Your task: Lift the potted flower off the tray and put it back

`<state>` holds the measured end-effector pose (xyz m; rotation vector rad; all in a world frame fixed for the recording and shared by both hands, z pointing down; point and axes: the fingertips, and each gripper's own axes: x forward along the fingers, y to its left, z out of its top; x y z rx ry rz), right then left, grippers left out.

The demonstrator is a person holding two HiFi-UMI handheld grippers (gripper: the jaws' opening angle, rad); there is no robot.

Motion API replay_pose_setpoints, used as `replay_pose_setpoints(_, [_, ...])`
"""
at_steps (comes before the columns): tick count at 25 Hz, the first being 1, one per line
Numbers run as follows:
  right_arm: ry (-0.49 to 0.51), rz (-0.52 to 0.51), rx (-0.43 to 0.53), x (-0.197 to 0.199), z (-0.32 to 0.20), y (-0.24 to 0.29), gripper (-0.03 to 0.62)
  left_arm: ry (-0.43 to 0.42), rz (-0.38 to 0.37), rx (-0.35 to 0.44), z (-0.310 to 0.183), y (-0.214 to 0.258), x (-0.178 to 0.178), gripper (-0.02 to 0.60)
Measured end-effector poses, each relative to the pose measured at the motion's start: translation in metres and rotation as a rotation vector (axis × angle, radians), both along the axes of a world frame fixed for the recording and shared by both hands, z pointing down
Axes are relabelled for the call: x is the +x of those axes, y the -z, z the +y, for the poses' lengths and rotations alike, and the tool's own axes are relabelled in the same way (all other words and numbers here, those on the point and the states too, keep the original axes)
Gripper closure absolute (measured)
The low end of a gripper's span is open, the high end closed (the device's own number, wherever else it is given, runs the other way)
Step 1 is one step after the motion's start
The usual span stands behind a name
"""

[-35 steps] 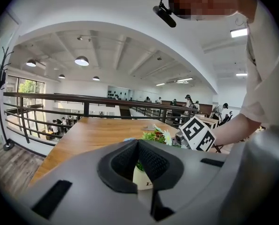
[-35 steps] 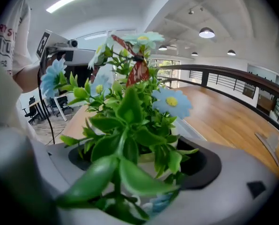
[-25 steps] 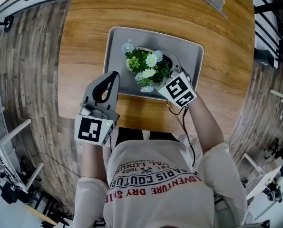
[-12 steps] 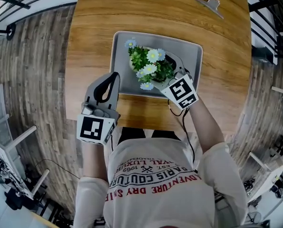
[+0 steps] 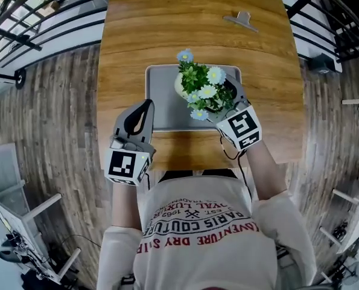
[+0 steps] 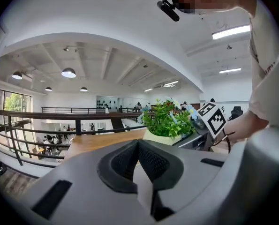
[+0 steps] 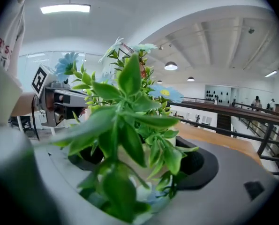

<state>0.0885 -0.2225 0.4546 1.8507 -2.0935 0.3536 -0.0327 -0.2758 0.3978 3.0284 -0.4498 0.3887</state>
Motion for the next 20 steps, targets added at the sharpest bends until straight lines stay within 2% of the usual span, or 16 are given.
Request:
replay_pose_setpoints(9, [-0.21,0.057,0.105,0.037,0.049,0.076,0.128,-0.112,0.075,0.115,0.017,0.051,0.024,0.569])
replay_pose_setpoints(14, [-0.312,0.045,0.137,0.049,0.067,0.095,0.128,-0.128,0.121,0.145,0.016,0.069,0.026,0.569])
replay_pose_setpoints(20, [-0.376,0.065,0.172,0.046,0.074,0.114,0.128,-0.138,0.152,0.166,0.011,0.082,0.017,0.569])
